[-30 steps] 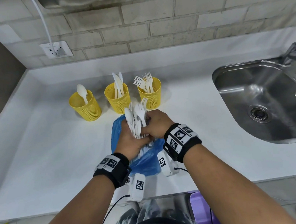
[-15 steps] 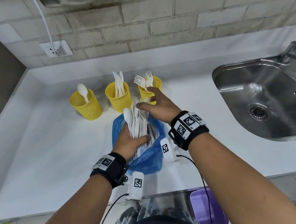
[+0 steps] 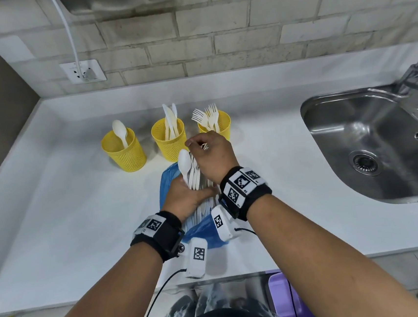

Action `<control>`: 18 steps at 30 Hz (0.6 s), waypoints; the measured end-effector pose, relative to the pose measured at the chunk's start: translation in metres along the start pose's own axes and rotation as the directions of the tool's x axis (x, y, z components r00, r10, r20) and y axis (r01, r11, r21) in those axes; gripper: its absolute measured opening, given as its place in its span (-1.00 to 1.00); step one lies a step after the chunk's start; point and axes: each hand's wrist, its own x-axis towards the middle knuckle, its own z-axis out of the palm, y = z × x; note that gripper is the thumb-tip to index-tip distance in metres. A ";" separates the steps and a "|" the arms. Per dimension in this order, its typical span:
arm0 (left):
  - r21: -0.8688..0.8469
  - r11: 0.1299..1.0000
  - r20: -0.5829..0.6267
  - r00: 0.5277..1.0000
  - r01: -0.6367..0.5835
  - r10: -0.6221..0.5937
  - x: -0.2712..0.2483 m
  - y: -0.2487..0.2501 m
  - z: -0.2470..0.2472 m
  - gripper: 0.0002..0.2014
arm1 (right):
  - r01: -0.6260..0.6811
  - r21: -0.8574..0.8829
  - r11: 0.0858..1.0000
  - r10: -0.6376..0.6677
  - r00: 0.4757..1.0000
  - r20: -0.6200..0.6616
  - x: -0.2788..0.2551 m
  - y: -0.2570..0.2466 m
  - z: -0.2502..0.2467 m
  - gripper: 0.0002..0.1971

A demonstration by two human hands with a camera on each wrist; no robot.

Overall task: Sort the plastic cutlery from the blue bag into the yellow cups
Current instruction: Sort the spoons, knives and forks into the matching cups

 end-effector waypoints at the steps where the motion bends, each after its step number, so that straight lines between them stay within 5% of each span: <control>1: -0.008 1.000 0.001 1.000 -0.002 0.002 -0.001 0.000 -0.001 -0.70 | 0.005 -0.009 1.000 -0.005 1.000 0.016 -0.002 0.000 0.000 -0.82; 7: -0.084 0.996 -0.011 1.000 0.003 -0.004 -0.005 0.002 0.000 -0.72 | -0.020 -0.089 0.996 0.038 0.977 0.210 -0.006 0.001 0.000 -0.77; 10: -0.103 0.995 0.026 1.000 0.015 -0.012 -0.007 0.004 -0.002 -0.72 | -0.043 -0.101 0.994 0.070 0.956 0.284 -0.007 -0.001 -0.004 -0.59; 18: -0.182 0.979 0.006 0.996 -0.091 0.093 -0.006 0.022 -0.018 -0.69 | -0.117 0.249 0.961 0.079 0.984 0.157 -0.032 0.006 -0.015 -0.31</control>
